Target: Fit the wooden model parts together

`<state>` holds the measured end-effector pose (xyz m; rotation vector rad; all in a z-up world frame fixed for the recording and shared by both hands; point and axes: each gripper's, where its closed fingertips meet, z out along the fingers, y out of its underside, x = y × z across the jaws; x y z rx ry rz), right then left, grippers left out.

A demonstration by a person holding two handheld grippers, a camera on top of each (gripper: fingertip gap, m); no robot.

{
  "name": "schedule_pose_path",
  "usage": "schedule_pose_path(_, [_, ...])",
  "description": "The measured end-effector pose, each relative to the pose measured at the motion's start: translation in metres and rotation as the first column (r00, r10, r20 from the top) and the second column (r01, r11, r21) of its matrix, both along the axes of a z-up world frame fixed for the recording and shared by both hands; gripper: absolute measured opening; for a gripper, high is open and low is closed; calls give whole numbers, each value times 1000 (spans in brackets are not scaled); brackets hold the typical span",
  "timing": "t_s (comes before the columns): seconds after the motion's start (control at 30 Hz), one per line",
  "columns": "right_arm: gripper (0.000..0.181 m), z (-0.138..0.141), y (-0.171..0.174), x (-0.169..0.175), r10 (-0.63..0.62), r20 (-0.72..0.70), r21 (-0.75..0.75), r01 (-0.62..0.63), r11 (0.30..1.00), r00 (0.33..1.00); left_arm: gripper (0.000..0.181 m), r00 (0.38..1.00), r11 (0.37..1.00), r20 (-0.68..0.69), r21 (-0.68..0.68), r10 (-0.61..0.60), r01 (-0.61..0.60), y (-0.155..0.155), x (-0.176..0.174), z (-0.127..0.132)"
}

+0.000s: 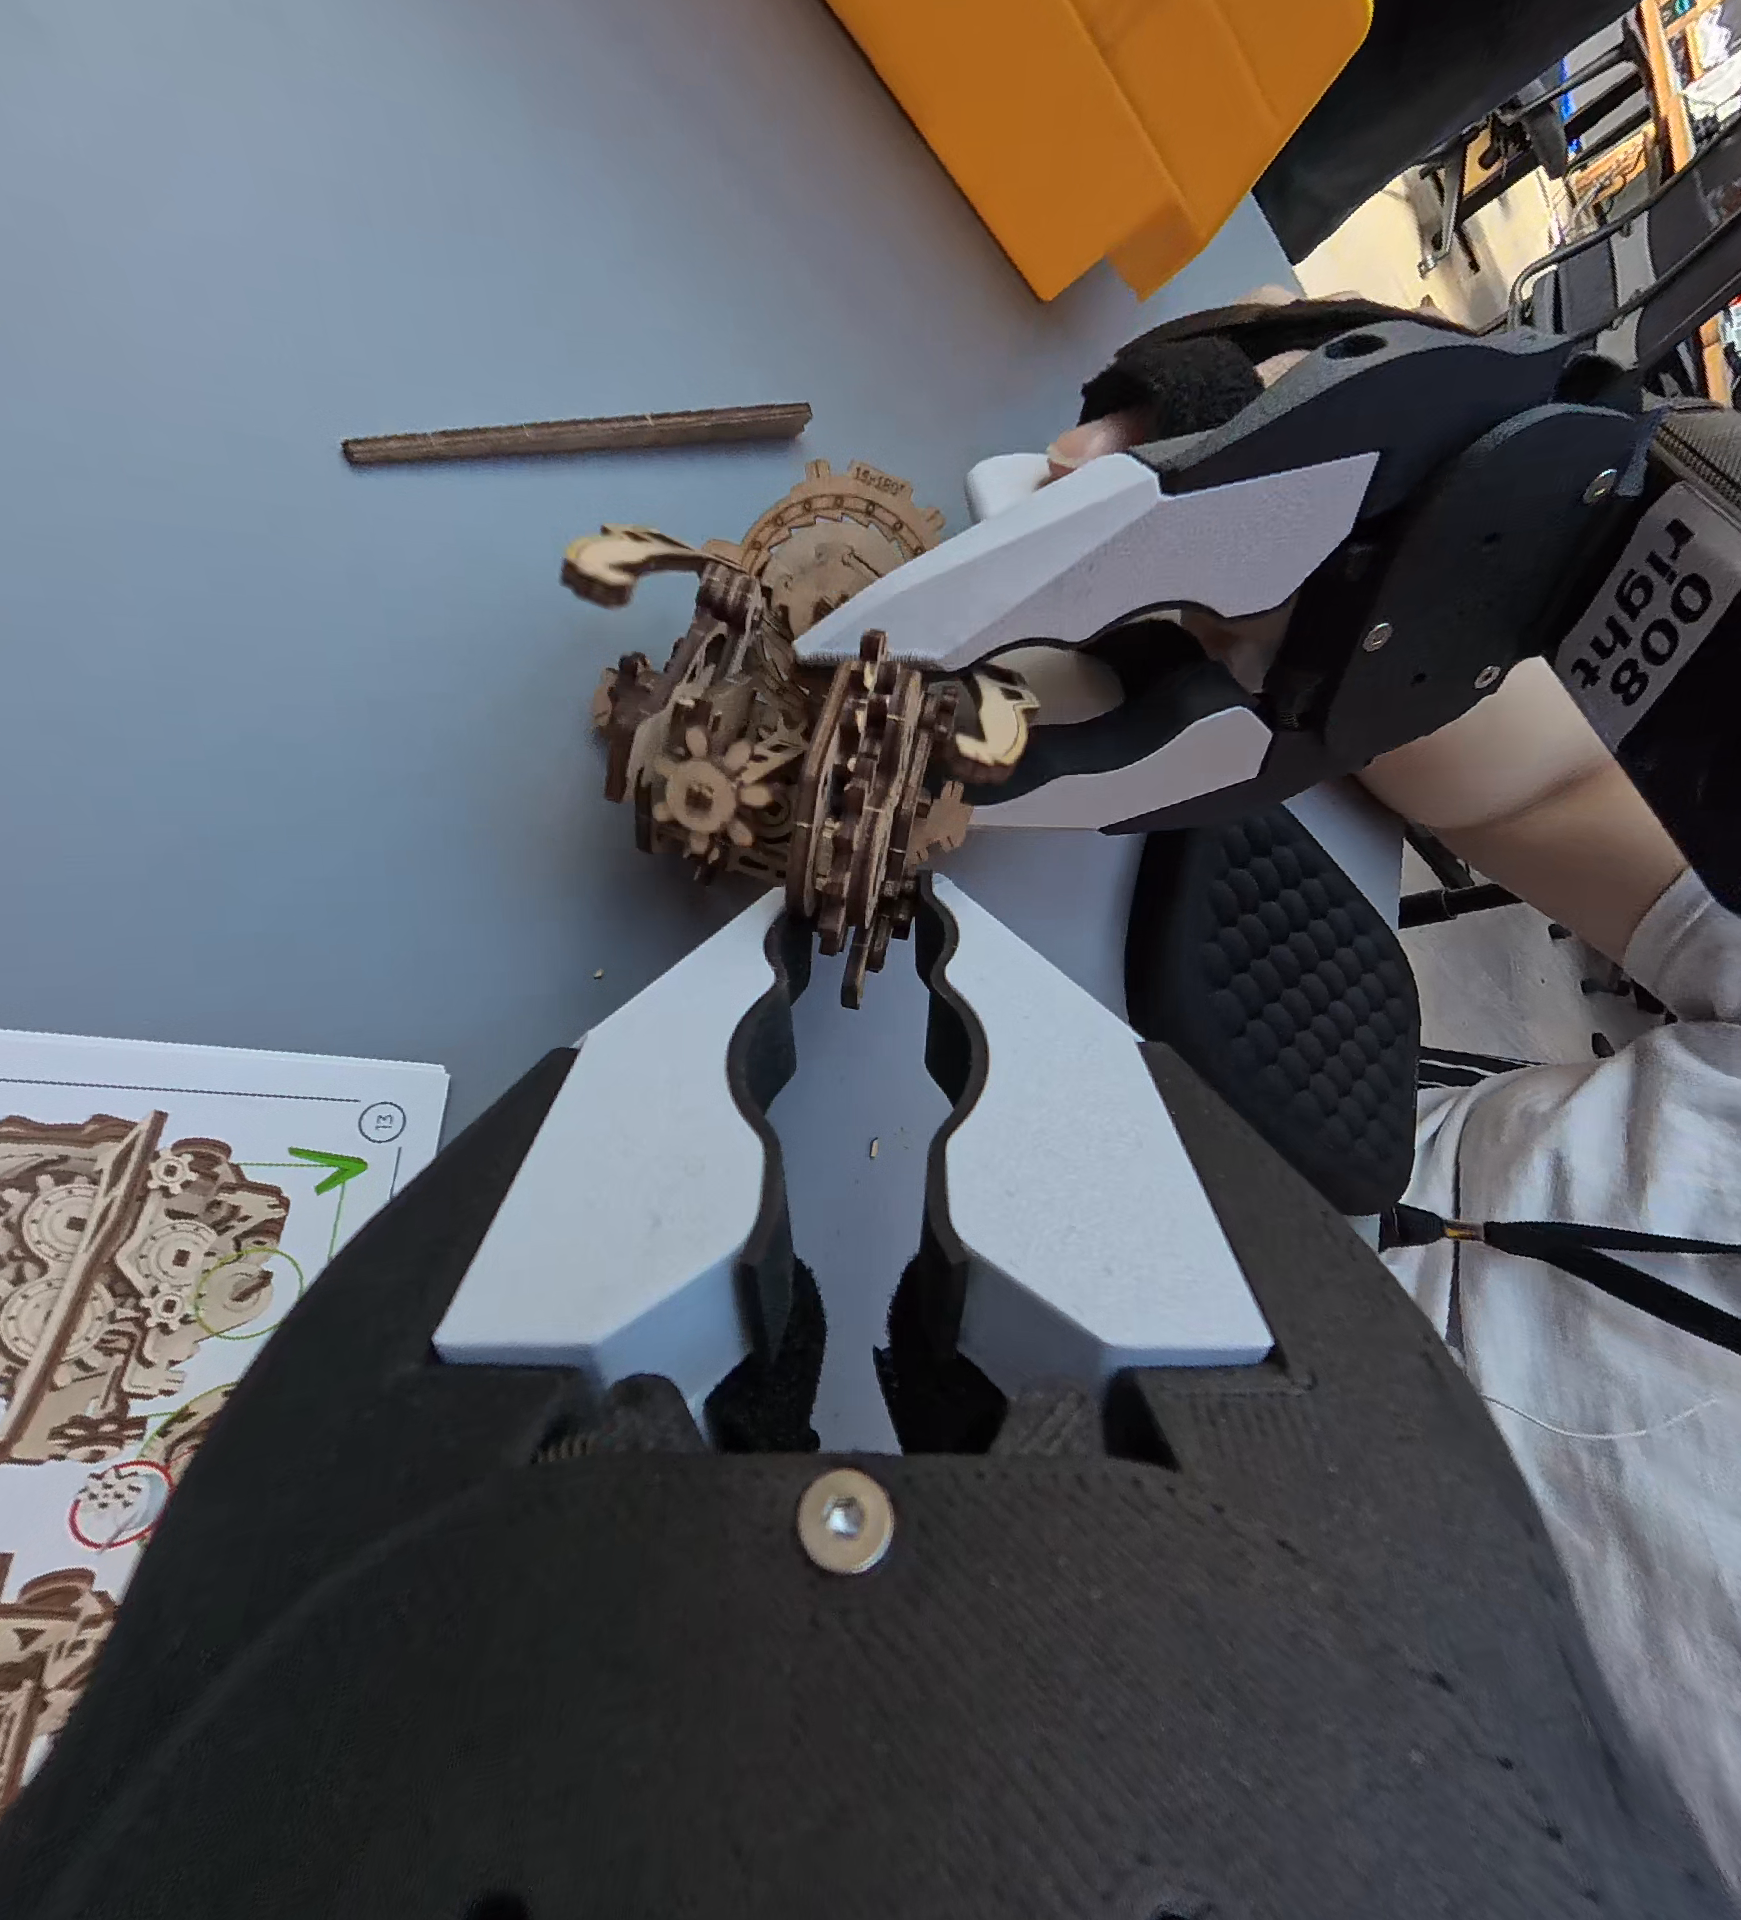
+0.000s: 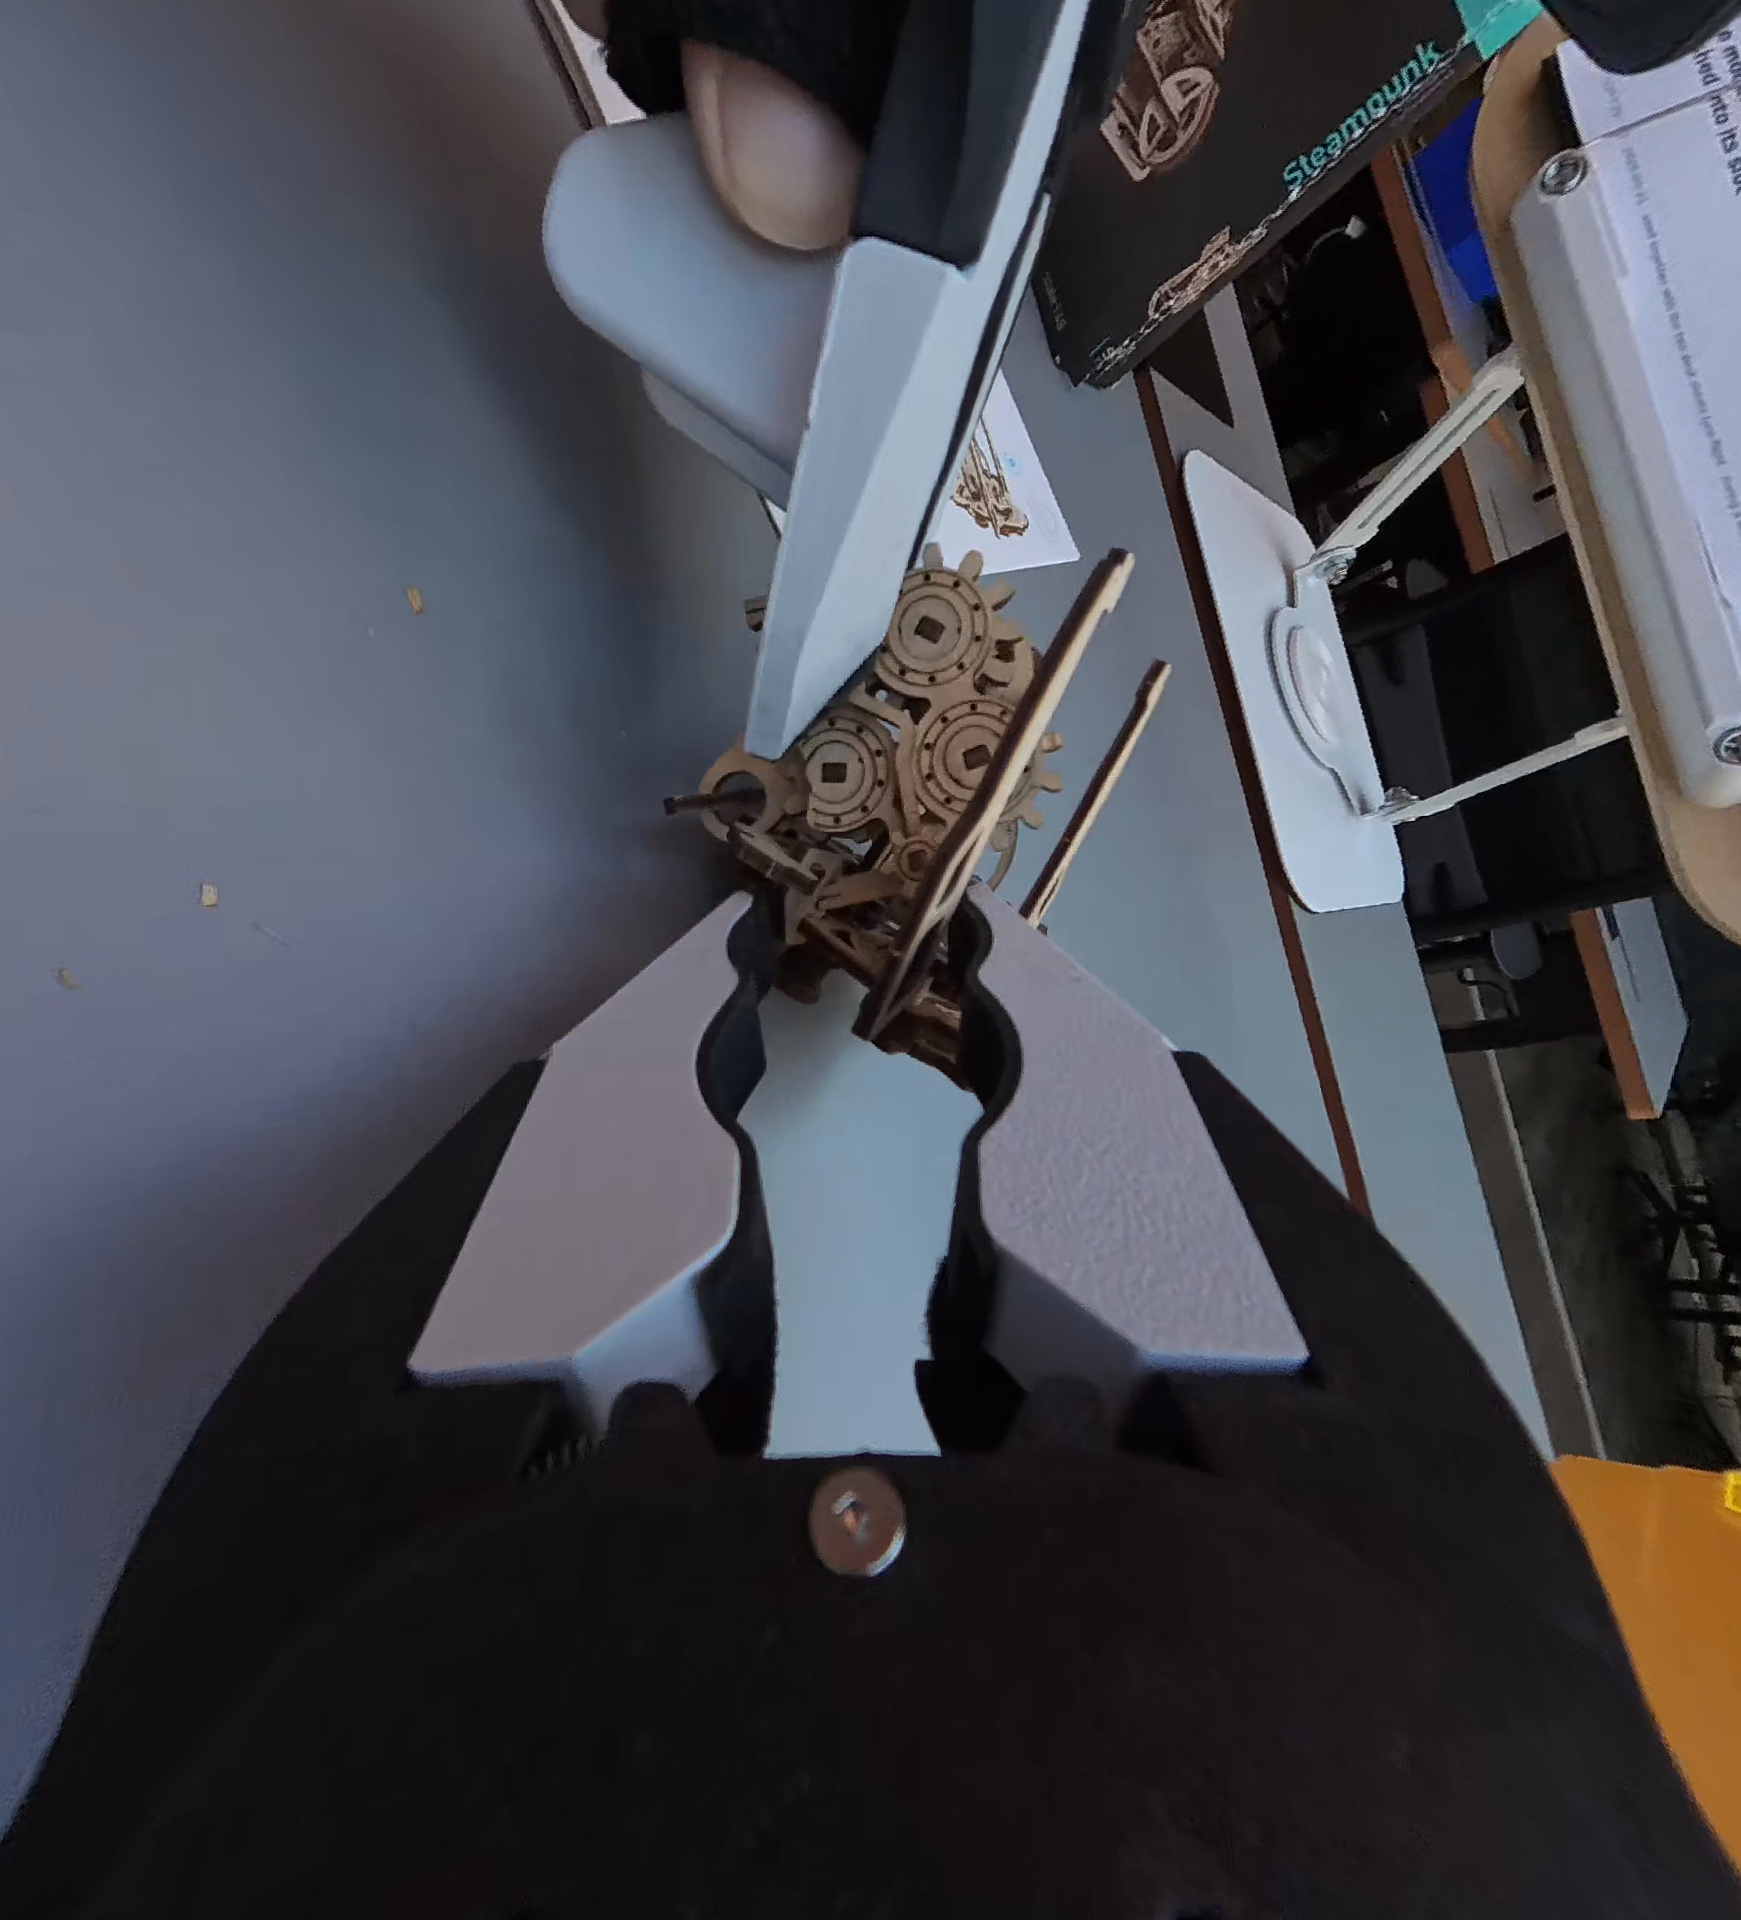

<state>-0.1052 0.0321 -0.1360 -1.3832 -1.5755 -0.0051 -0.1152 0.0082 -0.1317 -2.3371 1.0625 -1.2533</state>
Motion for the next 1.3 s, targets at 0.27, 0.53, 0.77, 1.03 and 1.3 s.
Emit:
schedule_pose_path(0.27, [31,5,-32,3,46,6,-139,-44,989,999,18,999,997,14,-54,-51,52,-33,3,7])
schedule_pose_path(0.53, [36,3,-64,7,59,51,-132,-52,990,997,18,994,993,-38,-57,-106,104,-64,5,3])
schedule_pose_path(0.77, [44,6,-58,9,15,-20,-20,-16,1000,1000,18,996,994,-36,-84,-78,75,-61,6,2])
schedule_pose_path(1.03, [36,8,-61,4,70,11,51,-70,996,998,18,998,994,-37,-97,-56,52,-61,3,3])
schedule_pose_path(1.3, [35,10,-63,0,133,47,51,-135,990,990,18,993,992,-86,-110,-75,65,-61,-1,4])
